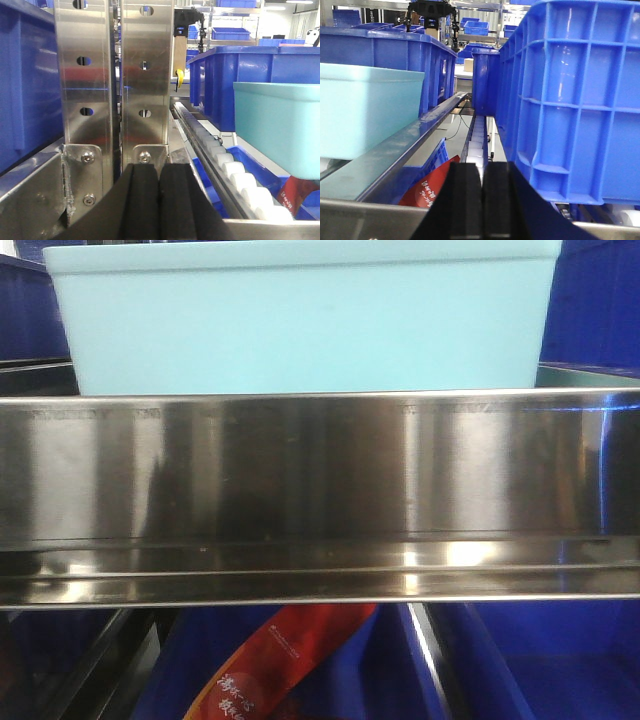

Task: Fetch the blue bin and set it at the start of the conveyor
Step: 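Move both grippers toward the light-blue bin on the steel shelf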

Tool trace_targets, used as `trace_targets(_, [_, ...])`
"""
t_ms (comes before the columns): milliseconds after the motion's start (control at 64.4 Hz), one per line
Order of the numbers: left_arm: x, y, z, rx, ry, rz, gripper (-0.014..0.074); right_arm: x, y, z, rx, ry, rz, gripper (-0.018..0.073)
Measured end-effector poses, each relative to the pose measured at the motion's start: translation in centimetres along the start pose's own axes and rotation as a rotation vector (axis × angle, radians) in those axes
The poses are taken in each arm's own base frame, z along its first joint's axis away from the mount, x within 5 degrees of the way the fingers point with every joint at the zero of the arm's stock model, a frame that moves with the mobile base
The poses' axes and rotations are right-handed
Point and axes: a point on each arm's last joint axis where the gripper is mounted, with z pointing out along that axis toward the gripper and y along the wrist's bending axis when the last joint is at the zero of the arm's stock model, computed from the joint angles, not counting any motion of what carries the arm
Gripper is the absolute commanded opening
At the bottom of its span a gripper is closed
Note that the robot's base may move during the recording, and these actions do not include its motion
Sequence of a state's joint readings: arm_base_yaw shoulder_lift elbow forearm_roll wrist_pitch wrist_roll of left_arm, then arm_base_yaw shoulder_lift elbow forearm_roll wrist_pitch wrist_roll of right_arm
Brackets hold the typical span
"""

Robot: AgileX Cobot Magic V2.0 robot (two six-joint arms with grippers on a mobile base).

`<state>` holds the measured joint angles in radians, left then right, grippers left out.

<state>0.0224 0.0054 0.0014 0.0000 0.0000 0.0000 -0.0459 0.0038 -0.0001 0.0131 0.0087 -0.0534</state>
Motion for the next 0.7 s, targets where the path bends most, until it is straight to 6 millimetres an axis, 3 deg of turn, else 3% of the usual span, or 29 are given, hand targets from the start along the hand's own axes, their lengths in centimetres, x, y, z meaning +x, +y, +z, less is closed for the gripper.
trace_targets(698, [0.0,0.0,0.0,0.0,0.0,0.0,-0.0111,0.0,0.0,0.0,0.0,0.0,0.0,-0.0166])
